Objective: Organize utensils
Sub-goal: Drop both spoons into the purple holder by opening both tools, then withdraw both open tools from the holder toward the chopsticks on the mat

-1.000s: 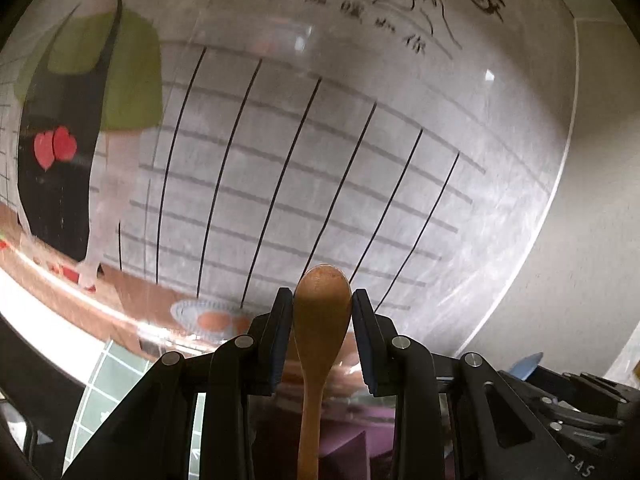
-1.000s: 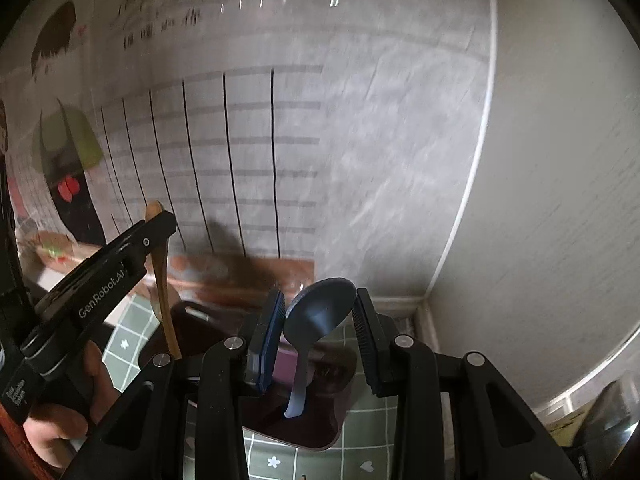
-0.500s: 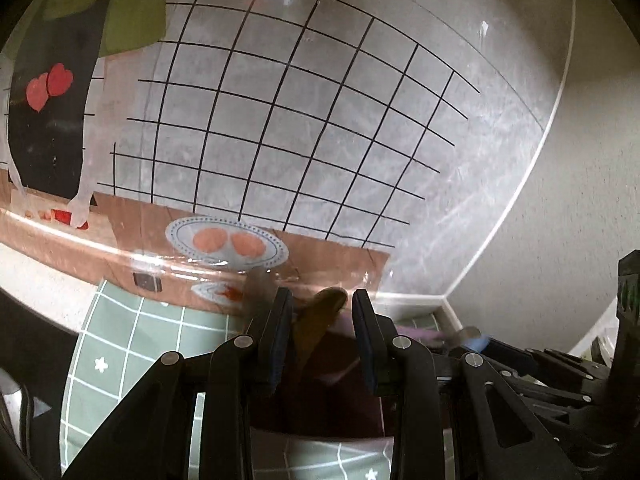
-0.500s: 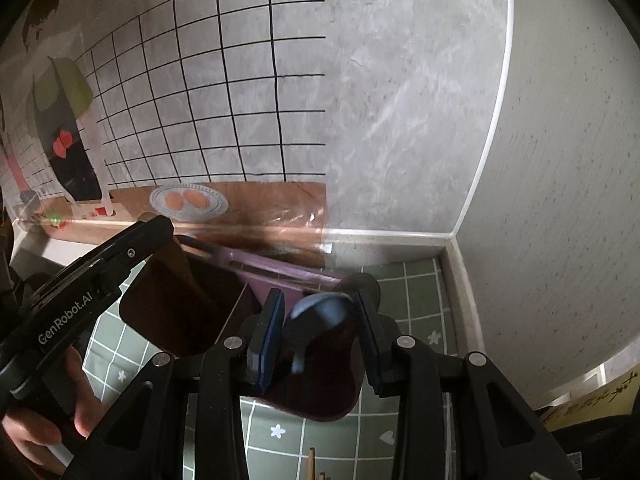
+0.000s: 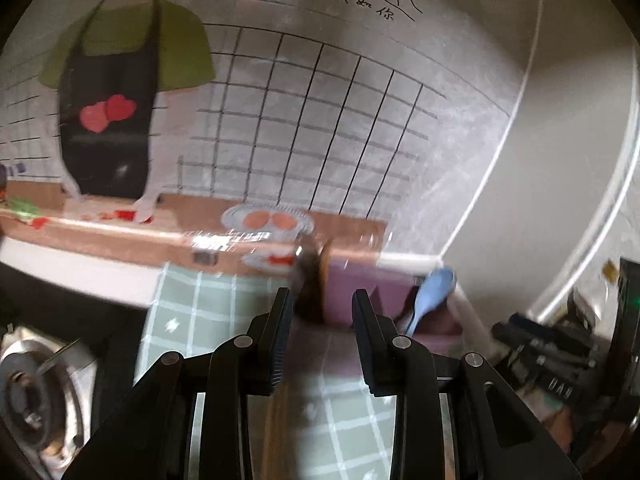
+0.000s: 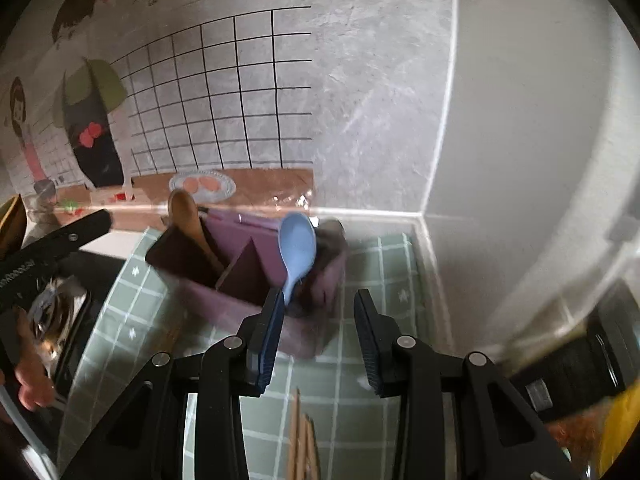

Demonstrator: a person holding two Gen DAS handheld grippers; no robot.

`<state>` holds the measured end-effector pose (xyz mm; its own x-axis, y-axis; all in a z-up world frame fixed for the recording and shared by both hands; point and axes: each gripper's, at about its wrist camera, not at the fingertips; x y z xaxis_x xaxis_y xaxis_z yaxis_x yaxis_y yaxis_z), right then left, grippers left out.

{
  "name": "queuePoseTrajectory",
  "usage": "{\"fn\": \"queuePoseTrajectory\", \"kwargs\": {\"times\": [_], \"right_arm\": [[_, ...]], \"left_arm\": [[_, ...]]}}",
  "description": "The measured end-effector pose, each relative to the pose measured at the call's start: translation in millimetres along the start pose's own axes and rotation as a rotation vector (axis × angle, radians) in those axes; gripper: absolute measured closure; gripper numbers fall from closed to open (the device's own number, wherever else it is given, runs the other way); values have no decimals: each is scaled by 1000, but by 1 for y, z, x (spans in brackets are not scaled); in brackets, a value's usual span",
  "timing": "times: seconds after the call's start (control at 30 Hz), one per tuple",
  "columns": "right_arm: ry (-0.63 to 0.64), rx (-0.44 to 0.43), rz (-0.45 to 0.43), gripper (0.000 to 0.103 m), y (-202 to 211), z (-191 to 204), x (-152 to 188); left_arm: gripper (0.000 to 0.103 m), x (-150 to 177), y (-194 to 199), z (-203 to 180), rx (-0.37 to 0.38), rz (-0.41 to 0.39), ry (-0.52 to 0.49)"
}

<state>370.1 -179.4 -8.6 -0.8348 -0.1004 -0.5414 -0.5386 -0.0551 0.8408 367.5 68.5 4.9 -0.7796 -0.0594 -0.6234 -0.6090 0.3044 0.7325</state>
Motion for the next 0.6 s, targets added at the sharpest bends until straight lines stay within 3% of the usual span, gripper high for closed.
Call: {"fn": "queuePoseTrajectory", "kwargs": {"times": [0.37,0.6], "right_arm": [[55,77,-8,68,35,-10,65],[29,32,52,66,44,-21,109]], "left_arm": [[71,82,36,7,-79,88,13],[71,123,33,-9,-66,138,-14]]}}
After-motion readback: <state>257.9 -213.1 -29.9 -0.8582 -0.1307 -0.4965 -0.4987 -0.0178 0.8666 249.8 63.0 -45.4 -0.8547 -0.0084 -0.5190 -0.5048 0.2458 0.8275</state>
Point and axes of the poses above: each gripper's, at about its wrist camera, not at the fingertips, and y roughly against the way its jaws point, z to its left, x to its underside, and after that the axes turned 13 degrees about z, right-handed
